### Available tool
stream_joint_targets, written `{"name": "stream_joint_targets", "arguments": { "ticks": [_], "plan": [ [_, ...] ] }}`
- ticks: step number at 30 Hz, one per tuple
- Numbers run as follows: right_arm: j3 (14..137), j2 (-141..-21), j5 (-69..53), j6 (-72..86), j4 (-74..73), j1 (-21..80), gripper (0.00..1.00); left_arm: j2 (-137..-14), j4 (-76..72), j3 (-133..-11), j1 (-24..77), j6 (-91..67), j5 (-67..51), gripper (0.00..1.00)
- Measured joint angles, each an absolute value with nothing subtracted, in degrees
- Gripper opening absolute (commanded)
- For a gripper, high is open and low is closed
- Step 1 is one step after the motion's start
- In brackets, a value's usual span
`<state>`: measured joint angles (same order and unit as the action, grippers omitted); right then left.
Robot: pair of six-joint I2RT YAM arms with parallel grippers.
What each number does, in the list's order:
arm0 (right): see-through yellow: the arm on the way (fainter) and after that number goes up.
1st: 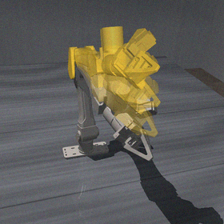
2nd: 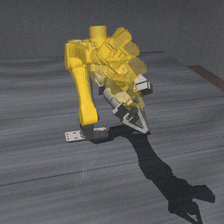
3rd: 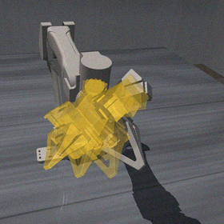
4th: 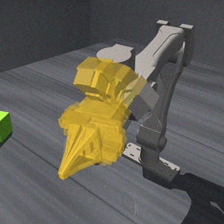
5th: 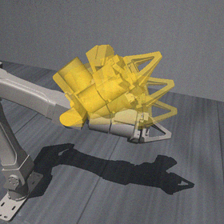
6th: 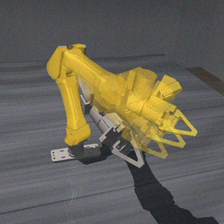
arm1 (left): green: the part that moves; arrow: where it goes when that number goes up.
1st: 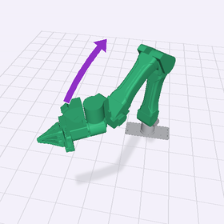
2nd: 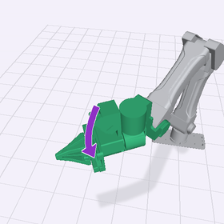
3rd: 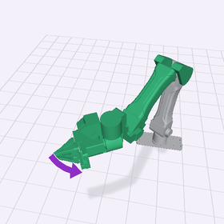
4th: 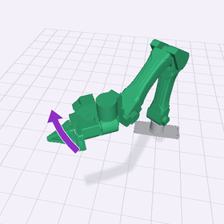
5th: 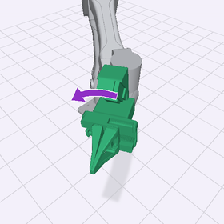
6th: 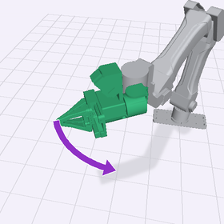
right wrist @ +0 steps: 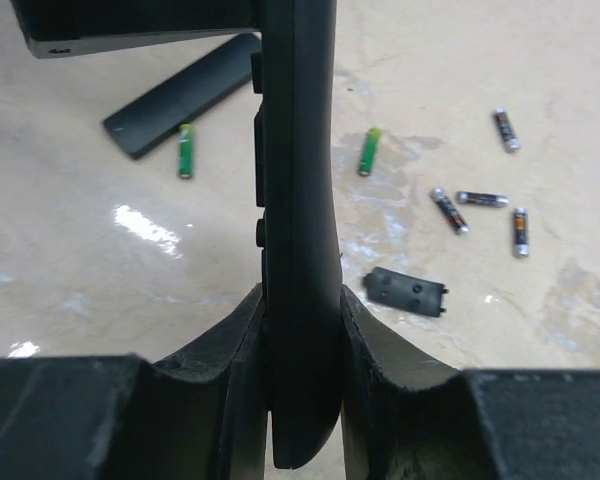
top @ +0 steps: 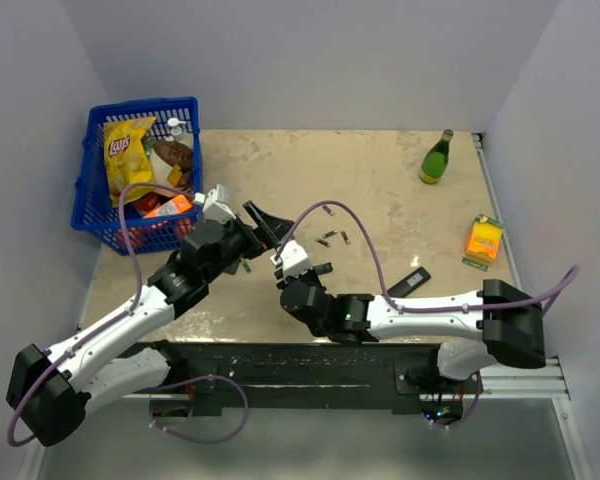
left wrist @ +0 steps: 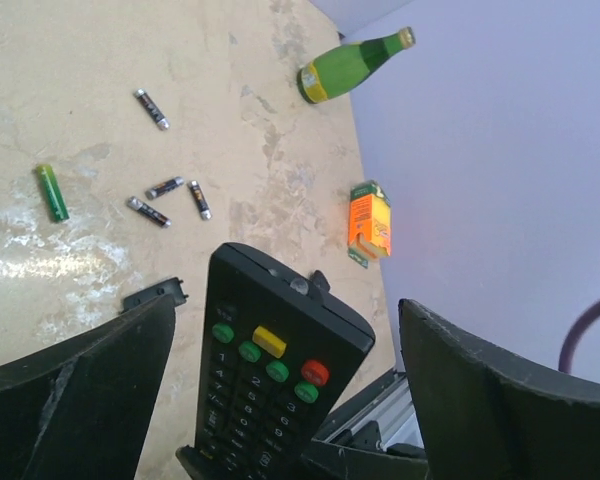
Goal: Load the batteries into the remote control
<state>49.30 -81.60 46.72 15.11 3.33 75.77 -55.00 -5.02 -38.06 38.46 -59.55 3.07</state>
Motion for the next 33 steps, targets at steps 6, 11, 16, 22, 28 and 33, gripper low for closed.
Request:
{"name": "stream_joint_targets", "arguments": {
  "ticks": [6,11,16,22,28,33],
  "plan": [
    [52.05,-86.35,57.87,14.96,-0.56,78.00,0.07,-57.39,-1.13,-39.79,38.72,-60.55,4.93,0.91],
    [55.07,-89.62,64.60,15.14,-3.62,78.98,0.08,-58.52,1.34,-39.88,39.42,-60.93,5.37,0.88],
    [57.45,-93.34,68.73,14.74,-4.97,80.40,0.10,-61.43,1.26,-40.29,40.29,-60.93,4.47,0.76],
    [59.86,-97.08,72.01,14.92,-7.42,81.67,0.19,-62.54,0.73,-41.17,40.53,-60.55,3.20,0.33],
    [61.25,-98.91,75.53,13.89,-11.75,81.89,0.54,-63.16,2.04,-41.21,40.69,-59.31,4.43,0.08],
    [61.34,-98.21,72.16,16.34,-12.53,81.91,0.87,-63.33,1.13,-41.56,40.60,-57.56,3.62,0.00]
  ]
}}
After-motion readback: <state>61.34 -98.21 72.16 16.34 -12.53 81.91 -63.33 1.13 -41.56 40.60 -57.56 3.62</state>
